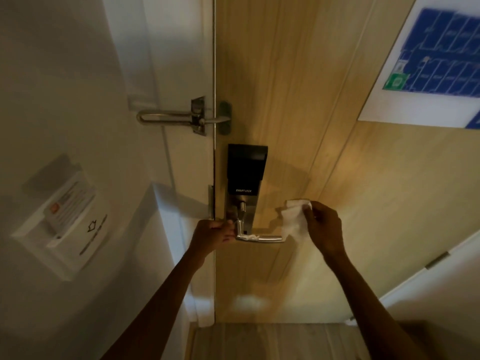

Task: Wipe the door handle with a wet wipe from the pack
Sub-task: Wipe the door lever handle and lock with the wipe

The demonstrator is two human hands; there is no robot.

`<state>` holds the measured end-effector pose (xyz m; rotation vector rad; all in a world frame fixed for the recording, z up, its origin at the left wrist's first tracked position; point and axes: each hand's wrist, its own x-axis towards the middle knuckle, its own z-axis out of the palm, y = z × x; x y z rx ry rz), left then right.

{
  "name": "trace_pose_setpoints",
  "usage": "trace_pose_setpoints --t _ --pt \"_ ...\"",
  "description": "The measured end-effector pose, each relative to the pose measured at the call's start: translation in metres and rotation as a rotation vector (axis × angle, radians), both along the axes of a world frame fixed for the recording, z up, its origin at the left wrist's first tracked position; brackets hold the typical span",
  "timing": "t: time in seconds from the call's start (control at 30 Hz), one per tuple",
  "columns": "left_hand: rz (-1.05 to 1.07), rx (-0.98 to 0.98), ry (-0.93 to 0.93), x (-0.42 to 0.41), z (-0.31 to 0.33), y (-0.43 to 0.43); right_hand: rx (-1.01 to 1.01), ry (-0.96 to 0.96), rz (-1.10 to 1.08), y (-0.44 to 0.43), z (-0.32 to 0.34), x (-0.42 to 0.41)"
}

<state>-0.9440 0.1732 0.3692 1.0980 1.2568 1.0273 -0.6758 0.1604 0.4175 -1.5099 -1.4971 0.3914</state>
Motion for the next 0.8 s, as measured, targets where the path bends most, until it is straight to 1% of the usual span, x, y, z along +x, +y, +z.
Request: trace_pose_setpoints --t 0.07,0.13,0.2,0.27,0.33,0.43,0.67,0.8 --pt "-0.003 0.012 -0.005 0.000 -0.001 0.002 0.132 0.056 -0.035 -0.002 0.001 -0.018" --pt "-0.014 0.013 -0.010 0.000 -0.001 0.003 0.185 0.007 0.005 -0.004 -0.006 -0.034" --pt "-0.027 0.008 -0.001 0.001 -0.004 0.004 0.129 -0.095 0.081 -0.010 -0.019 -0.045" --pt "-0.037 0.000 0.003 0.000 -0.007 0.007 0.054 -0.205 0.099 -0.019 -0.035 -0.051" --pt "-0.040 0.010 0.004 -0.002 -0.006 0.010 0.000 -0.232 0.070 -0.029 -0.045 -0.051" --pt "-0.052 0.040 0.019 -0.005 -0.004 0.015 -0.001 -0.294 0.102 -0.031 -0.050 -0.048" --pt "-0.066 0.044 0.050 -0.008 -0.002 0.020 -0.032 -0.211 0.165 -0.027 -0.036 -0.047" --pt "-0.070 0.026 0.071 -0.009 -0.002 0.021 -0.028 -0.181 0.146 -0.023 -0.033 -0.049"
